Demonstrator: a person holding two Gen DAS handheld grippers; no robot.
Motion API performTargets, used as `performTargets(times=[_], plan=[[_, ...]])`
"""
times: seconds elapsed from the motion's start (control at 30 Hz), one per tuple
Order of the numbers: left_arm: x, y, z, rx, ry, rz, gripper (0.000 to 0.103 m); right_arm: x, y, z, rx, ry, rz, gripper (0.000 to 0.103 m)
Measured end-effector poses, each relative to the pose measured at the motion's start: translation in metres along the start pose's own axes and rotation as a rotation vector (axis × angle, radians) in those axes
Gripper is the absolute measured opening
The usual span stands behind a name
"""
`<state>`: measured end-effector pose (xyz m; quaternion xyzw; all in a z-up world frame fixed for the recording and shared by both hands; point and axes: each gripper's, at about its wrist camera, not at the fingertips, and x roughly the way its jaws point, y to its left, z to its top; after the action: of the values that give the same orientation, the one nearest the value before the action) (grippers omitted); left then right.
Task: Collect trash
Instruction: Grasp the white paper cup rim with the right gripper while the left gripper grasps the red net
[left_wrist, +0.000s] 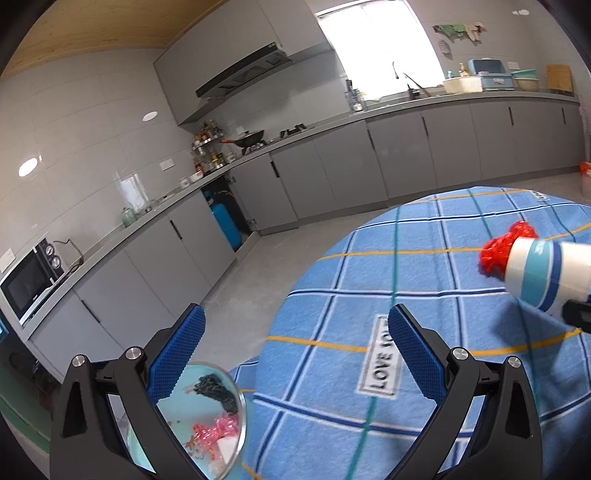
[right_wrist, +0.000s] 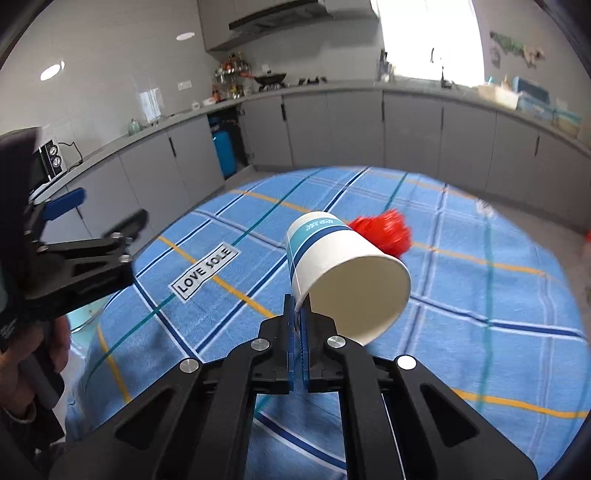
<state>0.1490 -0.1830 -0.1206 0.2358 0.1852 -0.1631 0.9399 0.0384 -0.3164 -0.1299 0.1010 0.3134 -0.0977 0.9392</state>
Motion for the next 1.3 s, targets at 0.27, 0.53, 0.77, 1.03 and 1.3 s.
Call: performTargets(times=[0.27, 0.53, 0.77, 1.03, 1.3], plan=[[-0.002, -0.056, 0.028, 0.046, -0.031, -0.089, 0.097, -0.024, -0.042, 0.005, -0.014, -0.085, -0.296, 0.004], [0.007, -0.123, 0.06, 0.087, -0.046, -0.178, 0.097, -0.008, -0.096, 0.006, 0.037, -0.07, -0.407, 0.004], [0.026, -0.177, 0.079, 0.117, -0.022, -0.208, 0.097, 0.01, -0.129, 0.007, 0.074, -0.036, -0.467, 0.004], [0.052, -0.215, 0.071, 0.169, 0.049, -0.234, 0.08, 0.009, -0.145, -0.001, 0.096, -0.037, -0.447, 0.004], [0.055, -0.201, 0.061, 0.173, 0.114, -0.263, 0.011, 0.008, -0.136, 0.001, 0.077, -0.045, -0.43, 0.004]])
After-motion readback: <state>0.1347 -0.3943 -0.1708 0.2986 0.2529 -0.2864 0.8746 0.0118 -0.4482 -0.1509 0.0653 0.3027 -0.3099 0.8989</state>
